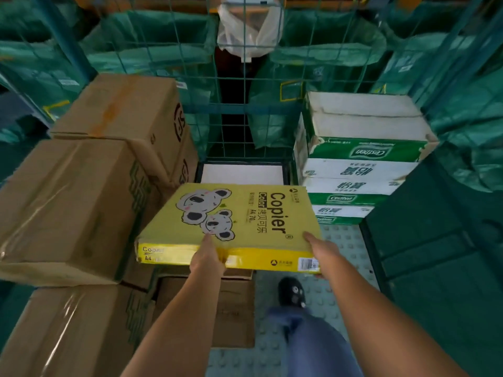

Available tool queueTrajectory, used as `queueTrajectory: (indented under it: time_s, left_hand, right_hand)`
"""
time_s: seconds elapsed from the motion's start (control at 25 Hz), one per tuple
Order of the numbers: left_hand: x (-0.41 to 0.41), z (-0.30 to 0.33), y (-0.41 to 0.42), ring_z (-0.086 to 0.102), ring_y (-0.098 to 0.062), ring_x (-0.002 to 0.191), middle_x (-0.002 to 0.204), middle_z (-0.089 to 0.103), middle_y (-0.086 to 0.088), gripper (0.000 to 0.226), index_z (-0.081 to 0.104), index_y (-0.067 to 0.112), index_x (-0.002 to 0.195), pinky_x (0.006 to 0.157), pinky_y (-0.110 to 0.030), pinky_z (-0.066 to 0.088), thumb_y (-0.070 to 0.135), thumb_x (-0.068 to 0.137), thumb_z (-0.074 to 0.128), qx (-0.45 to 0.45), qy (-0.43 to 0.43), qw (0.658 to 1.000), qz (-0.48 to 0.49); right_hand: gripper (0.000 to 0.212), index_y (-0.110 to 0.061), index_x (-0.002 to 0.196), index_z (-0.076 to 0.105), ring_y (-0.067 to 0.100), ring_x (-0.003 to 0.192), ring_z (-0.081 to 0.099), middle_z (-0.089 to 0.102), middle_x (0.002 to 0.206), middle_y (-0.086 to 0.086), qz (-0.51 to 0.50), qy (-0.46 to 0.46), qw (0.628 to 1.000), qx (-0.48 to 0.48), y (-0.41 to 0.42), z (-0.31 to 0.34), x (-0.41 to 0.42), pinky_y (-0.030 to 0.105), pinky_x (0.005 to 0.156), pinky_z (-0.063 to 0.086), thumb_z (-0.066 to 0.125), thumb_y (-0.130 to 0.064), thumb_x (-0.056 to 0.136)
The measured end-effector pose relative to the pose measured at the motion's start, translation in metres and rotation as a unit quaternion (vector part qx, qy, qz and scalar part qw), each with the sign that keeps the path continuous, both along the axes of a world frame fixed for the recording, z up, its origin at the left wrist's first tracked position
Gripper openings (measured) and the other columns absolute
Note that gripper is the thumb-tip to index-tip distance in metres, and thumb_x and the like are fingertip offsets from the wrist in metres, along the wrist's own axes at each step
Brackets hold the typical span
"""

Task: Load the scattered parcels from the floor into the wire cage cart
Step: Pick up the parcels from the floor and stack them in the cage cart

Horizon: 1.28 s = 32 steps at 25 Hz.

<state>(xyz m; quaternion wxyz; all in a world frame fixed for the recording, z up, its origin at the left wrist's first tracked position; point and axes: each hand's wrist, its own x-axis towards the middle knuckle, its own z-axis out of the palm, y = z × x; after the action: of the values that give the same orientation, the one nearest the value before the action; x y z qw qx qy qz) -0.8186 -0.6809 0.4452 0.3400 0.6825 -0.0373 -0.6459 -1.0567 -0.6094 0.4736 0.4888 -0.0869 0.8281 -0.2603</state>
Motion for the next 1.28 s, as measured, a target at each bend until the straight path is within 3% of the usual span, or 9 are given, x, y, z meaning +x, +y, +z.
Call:
queueTrajectory:
  time_s: [0.12, 0.2, 0.36, 0.56, 0.72, 0.84, 0.96, 1.16, 1.28]
  left_hand:
    - [-0.019, -0.021, -0.03, 0.056, -0.034, 0.102, 0.109, 0.051, -0.014, 0.053, 0.044, 0.015, 0.113, 0.092, -0.055, 0.049, 0.042, 0.079, 0.075, 0.051, 0.004, 0.997, 0.054]
    - [-0.028, -0.039, -0.049, 0.056, -0.031, 0.095, 0.106, 0.052, -0.015, 0.05, 0.045, 0.012, 0.111, 0.089, -0.051, 0.05, 0.04, 0.082, 0.074, 0.068, -0.005, 0.996, 0.049]
    - [-0.025, -0.063, -0.065, 0.044, -0.021, 0.064, 0.051, 0.057, -0.011, 0.038, 0.044, 0.007, 0.077, 0.063, -0.038, 0.044, 0.036, 0.091, 0.065, 0.108, -0.04, 0.992, 0.047]
    - [-0.018, -0.081, -0.071, 0.05, -0.03, 0.094, 0.097, 0.047, -0.01, 0.049, 0.048, 0.009, 0.12, 0.092, -0.052, 0.045, 0.038, 0.087, 0.068, 0.098, -0.068, 0.992, 0.042]
    - [-0.033, -0.095, -0.071, 0.044, -0.021, 0.067, 0.079, 0.043, -0.009, 0.034, 0.048, 0.008, 0.086, 0.082, -0.046, 0.047, 0.038, 0.093, 0.061, 0.107, -0.035, 0.992, 0.05]
    - [-0.045, -0.102, -0.082, 0.053, -0.027, 0.097, 0.109, 0.051, -0.01, 0.052, 0.048, 0.009, 0.128, 0.094, -0.051, 0.046, 0.042, 0.091, 0.062, 0.084, 0.03, 0.995, 0.053]
    - [-0.059, -0.107, -0.097, 0.047, -0.036, 0.119, 0.132, 0.044, -0.014, 0.066, 0.04, 0.013, 0.139, 0.099, -0.059, 0.043, 0.042, 0.086, 0.068, 0.095, 0.039, 0.991, 0.088]
    - [-0.065, -0.123, -0.14, 0.047, -0.036, 0.123, 0.136, 0.043, -0.011, 0.061, 0.038, 0.017, 0.141, 0.1, -0.055, 0.044, 0.038, 0.091, 0.064, 0.077, 0.073, 0.994, 0.034]
    - [-0.065, -0.139, -0.182, 0.047, -0.04, 0.123, 0.138, 0.042, -0.016, 0.064, 0.036, 0.017, 0.141, 0.096, -0.058, 0.046, 0.038, 0.089, 0.066, 0.077, 0.08, 0.994, 0.021]
  right_hand:
    - [0.069, -0.004, 0.129, 0.055, 0.036, 0.111, 0.057, 0.059, 0.125, 0.016, -0.012, 0.051, 0.999, -0.012, -0.03, -0.036, -0.019, 0.046, 0.097, 0.048, 0.062, -0.056, 0.085]
    - [0.068, -0.006, 0.127, 0.058, 0.034, 0.112, 0.057, 0.06, 0.126, 0.015, -0.017, 0.046, 0.999, -0.011, -0.044, -0.059, -0.026, 0.048, 0.099, 0.047, 0.064, -0.057, 0.083]
    - [0.069, -0.011, 0.133, 0.053, 0.03, 0.113, 0.056, 0.059, 0.125, 0.008, -0.062, 0.017, 0.998, -0.011, -0.052, -0.095, -0.01, 0.049, 0.099, 0.047, 0.066, -0.055, 0.082]
    - [0.061, -0.011, 0.133, 0.055, 0.031, 0.12, 0.053, 0.058, 0.13, 0.009, -0.098, 0.003, 0.995, -0.018, -0.051, -0.119, 0.001, 0.042, 0.101, 0.043, 0.066, -0.047, 0.086]
    - [0.056, -0.011, 0.129, 0.058, 0.023, 0.099, 0.057, 0.063, 0.122, 0.008, -0.076, 0.027, 0.996, -0.045, -0.071, -0.124, -0.018, 0.036, 0.09, 0.046, 0.065, -0.046, 0.087]
    - [0.068, -0.013, 0.14, 0.044, 0.023, 0.104, 0.056, 0.057, 0.127, 0.003, -0.176, 0.007, 0.981, -0.077, -0.089, -0.131, -0.026, 0.037, 0.092, 0.046, 0.067, -0.046, 0.085]
    - [0.097, -0.025, 0.149, 0.018, 0.035, 0.12, 0.051, 0.047, 0.137, 0.011, -0.318, -0.082, 0.944, -0.035, -0.108, -0.14, -0.014, 0.052, 0.099, 0.046, 0.075, -0.051, 0.075]
    - [0.099, -0.027, 0.145, 0.008, 0.034, 0.087, 0.066, 0.055, 0.12, 0.017, -0.317, -0.146, 0.937, -0.027, -0.16, -0.154, -0.012, 0.045, 0.074, 0.059, 0.079, -0.036, 0.076]
    - [0.089, -0.024, 0.141, 0.017, 0.031, 0.066, 0.065, 0.056, 0.114, 0.016, -0.296, -0.134, 0.946, 0.017, -0.197, -0.165, -0.026, 0.045, 0.079, 0.059, 0.077, -0.042, 0.078]
